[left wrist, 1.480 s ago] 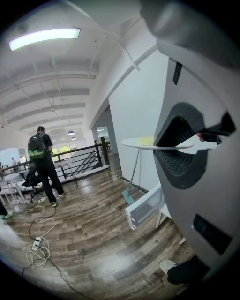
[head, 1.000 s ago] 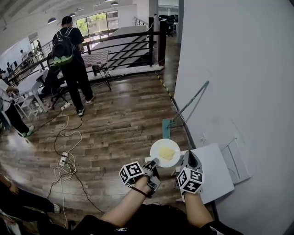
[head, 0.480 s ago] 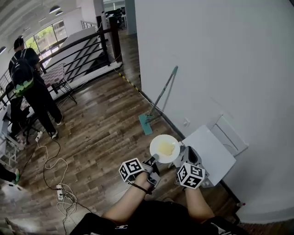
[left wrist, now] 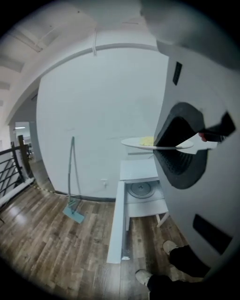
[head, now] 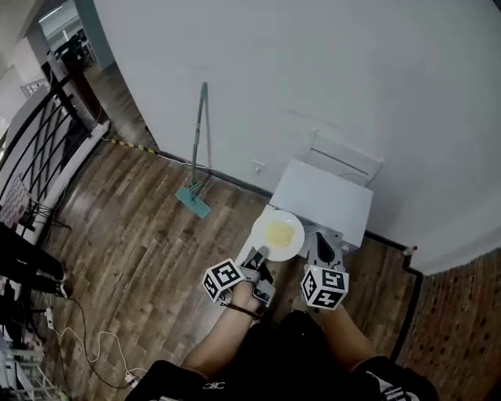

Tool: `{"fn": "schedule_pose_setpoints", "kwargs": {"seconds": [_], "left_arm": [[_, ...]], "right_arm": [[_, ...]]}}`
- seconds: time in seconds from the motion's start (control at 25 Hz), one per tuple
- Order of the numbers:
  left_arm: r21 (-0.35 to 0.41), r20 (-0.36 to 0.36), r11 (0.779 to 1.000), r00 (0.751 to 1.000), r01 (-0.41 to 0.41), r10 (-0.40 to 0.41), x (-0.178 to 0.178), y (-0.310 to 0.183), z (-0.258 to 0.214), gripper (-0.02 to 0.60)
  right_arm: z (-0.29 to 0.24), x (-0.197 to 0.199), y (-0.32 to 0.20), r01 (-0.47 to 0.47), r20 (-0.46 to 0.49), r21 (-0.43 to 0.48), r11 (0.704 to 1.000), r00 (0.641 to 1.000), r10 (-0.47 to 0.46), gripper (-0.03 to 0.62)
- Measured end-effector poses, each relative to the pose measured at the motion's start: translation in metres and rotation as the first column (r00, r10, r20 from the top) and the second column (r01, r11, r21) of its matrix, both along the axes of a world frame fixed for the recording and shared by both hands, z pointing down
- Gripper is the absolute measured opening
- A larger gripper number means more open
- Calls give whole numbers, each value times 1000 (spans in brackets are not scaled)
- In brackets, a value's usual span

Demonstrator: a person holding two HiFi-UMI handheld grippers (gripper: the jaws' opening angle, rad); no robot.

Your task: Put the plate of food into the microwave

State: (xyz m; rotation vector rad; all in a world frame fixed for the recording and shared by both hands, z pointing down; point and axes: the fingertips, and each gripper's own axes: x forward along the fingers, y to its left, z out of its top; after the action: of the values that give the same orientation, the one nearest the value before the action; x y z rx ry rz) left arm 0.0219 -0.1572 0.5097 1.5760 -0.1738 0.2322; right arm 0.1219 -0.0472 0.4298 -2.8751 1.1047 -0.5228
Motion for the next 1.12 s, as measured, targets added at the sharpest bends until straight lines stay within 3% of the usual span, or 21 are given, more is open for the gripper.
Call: {"fn": "schedule_pose_setpoints", "kwargs": {"seconds": [0.16,0.28,0.48,0.72,0.92,1.12], "left_arm": [[-27,32,993,993,-116,116,30,48,34,9],[-21,38,990,989,-142,142,51,71,63,9],[-15,64,991,989,-134,135,70,80,129,9],[-6,119,997,990,-81,81,85,70,233,9],[-60,83,998,996,-33,38,108,63,308,9],[-43,22,999,1000,-16,17,148,53,355,9]], "right_arm": [[35,9,53,-92,53,-70,993,994,96,6],[65,17,74,-103,78,-109,989,991,112,6],[132,38,79,-86,126,-144,986,987,104,6],[221,62,57,20,135,-178,984,991,4,6],[283,77,37,84,158,-194,977,986,-54,6],[332,91,26,157,178,-232,960,977,-116,6]]}}
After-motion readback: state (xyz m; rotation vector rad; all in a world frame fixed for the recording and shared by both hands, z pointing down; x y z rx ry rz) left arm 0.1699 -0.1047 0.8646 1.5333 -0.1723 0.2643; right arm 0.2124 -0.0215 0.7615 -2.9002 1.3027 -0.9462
